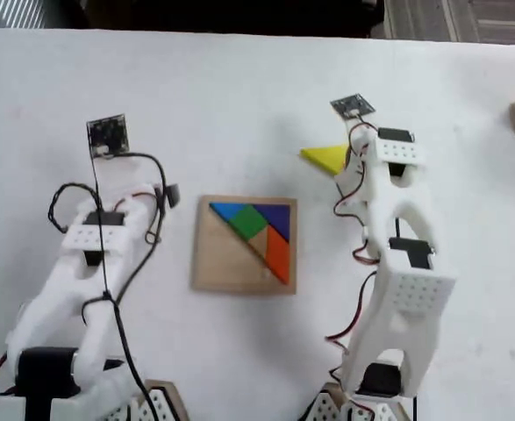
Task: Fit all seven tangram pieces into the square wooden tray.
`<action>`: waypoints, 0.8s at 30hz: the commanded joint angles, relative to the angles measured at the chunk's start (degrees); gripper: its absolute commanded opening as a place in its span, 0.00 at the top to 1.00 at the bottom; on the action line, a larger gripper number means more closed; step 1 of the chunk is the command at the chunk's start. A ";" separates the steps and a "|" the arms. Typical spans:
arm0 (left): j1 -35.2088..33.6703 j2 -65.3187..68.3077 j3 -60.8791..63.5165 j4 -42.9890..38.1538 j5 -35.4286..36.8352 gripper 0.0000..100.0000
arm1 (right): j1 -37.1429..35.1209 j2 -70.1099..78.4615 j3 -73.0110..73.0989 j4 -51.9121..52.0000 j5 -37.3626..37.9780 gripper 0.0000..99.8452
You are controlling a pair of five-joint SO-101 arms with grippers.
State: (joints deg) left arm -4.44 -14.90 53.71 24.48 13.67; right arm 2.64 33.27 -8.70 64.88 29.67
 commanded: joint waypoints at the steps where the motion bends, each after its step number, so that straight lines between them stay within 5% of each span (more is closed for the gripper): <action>1: -0.04 0.04 -3.16 -1.23 0.00 0.76 | 1.54 3.74 -10.37 2.95 -0.53 0.67; 7: 0.22 0.04 -3.25 -1.58 -3.60 0.76 | 2.68 10.15 -20.13 9.63 -0.53 0.69; 16: 1.19 0.04 -3.16 -1.58 -3.96 0.76 | 6.90 15.87 -29.01 13.76 -0.53 0.99; 24: 1.19 0.04 -3.08 -1.85 -3.96 0.76 | 9.19 16.66 -30.59 13.85 -0.09 0.98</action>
State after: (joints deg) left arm -4.00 -14.90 53.71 24.48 10.15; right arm 10.99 50.51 -38.51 77.80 29.67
